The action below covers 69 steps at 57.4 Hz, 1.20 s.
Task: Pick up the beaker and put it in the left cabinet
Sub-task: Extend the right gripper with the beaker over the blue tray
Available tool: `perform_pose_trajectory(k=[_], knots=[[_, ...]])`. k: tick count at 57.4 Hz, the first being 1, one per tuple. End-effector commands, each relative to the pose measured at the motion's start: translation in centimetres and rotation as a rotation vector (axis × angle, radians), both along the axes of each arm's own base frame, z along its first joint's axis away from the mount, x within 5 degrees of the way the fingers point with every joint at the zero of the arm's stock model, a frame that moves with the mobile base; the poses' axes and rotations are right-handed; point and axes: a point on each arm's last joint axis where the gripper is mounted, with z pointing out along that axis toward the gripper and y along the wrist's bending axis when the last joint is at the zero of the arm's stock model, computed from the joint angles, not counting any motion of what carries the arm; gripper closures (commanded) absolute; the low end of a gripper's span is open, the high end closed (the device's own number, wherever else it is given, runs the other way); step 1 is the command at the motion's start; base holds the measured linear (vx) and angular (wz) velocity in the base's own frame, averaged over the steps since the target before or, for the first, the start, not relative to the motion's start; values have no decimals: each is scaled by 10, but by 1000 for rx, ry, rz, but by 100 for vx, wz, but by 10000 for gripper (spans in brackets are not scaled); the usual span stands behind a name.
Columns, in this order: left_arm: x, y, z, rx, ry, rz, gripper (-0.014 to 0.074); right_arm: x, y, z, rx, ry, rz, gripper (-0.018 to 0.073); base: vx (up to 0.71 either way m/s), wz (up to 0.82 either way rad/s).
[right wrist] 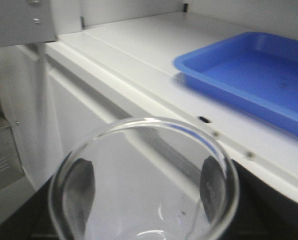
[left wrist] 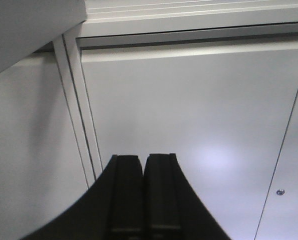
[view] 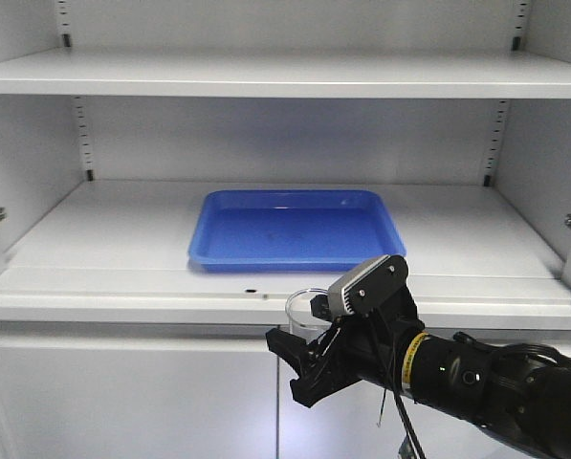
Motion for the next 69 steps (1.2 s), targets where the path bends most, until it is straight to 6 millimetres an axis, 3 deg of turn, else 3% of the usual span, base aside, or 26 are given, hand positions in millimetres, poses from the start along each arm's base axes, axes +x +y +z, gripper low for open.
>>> perform_pose_trajectory(k=[1,69], knots=[[0,-2,11,-12,-108,-21,593,-4,0,31,88,-87,22,331,21,-28],[0,-2,11,-12,-108,-21,593,-4,0,31,88,-87,22,331,14,-4]])
